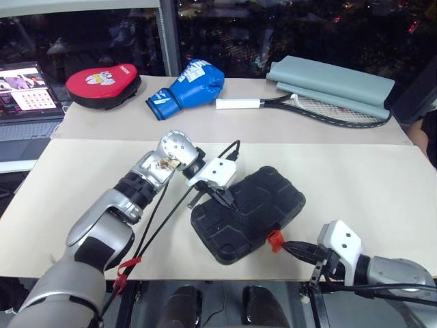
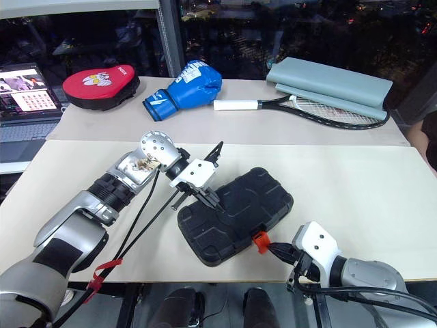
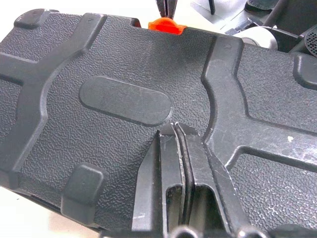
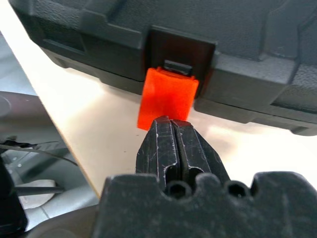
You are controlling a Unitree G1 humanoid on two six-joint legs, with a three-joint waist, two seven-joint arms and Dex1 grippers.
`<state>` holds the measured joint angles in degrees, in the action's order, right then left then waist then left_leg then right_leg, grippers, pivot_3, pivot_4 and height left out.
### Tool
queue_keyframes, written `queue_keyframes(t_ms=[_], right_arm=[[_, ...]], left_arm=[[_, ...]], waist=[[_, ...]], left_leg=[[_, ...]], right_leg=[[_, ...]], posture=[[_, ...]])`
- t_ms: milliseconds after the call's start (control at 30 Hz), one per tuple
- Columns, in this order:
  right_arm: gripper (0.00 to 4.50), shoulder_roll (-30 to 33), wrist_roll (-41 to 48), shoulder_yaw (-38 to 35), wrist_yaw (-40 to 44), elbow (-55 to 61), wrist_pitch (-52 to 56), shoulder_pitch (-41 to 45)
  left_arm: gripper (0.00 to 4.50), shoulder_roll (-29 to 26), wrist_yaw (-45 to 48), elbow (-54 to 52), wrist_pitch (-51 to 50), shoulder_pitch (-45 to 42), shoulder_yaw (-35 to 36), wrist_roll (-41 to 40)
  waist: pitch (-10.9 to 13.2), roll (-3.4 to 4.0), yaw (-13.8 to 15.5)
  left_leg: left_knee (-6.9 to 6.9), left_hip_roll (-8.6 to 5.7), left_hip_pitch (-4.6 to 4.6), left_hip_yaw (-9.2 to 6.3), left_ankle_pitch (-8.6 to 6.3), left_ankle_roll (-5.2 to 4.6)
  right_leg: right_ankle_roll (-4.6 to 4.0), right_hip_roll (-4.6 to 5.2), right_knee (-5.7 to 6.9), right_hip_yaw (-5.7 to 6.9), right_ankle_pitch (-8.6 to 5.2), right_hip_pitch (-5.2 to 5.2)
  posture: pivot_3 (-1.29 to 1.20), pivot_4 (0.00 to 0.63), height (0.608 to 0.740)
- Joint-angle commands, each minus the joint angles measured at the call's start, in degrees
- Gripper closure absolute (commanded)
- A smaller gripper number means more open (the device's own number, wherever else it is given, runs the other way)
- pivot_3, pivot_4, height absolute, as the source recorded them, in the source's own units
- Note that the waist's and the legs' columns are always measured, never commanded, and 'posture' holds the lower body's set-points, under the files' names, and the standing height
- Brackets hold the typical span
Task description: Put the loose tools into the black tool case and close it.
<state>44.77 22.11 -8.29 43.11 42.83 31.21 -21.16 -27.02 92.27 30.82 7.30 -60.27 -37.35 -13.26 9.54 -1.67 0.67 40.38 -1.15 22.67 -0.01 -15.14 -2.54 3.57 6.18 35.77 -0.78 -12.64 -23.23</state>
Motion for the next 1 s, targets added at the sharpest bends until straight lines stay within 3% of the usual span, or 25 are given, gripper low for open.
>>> queue_keyframes(t_ms=[33,467,1000], right_arm=[[4.5,0.4,0.3,-1.9,1.0,1.6,-1.4,-2.5],[4.5,-2.4,-5.9,6.8,-2.9,-2.7,-2.5,-0.2],[4.5,-2.5,-3.8,7.0,-2.0,-3.8,1.6,9.9]], left_arm=[[4.4,-0.8,0.2,-1.1,-0.6,1.1,-0.4,2.1],[4.4,-0.1,0.2,-2.3,-1.2,1.4,-0.3,2.4],[4.4,1.0,0.2,-1.2,-1.1,1.0,0.7,3.2]], waist=[[0.0,0.0,0.0],[0.0,0.0,0.0],[0.0,0.0,-0.2]], left_leg=[[0.0,-0.01,0.01,0.0,0.0,0.0],[0.0,-0.01,0.03,0.0,-0.01,-0.01],[0.0,-0.02,0.06,-0.01,-0.01,-0.01]], right_leg=[[-0.01,0.0,0.0,0.0,0.0,-0.01],[0.04,0.0,-0.02,0.0,-0.04,-0.02],[-0.2,0.0,-0.01,0.02,0.1,-0.05]], posture=[[0.0,0.15,0.736],[0.0,0.15,0.736],[0.0,0.15,0.736]])
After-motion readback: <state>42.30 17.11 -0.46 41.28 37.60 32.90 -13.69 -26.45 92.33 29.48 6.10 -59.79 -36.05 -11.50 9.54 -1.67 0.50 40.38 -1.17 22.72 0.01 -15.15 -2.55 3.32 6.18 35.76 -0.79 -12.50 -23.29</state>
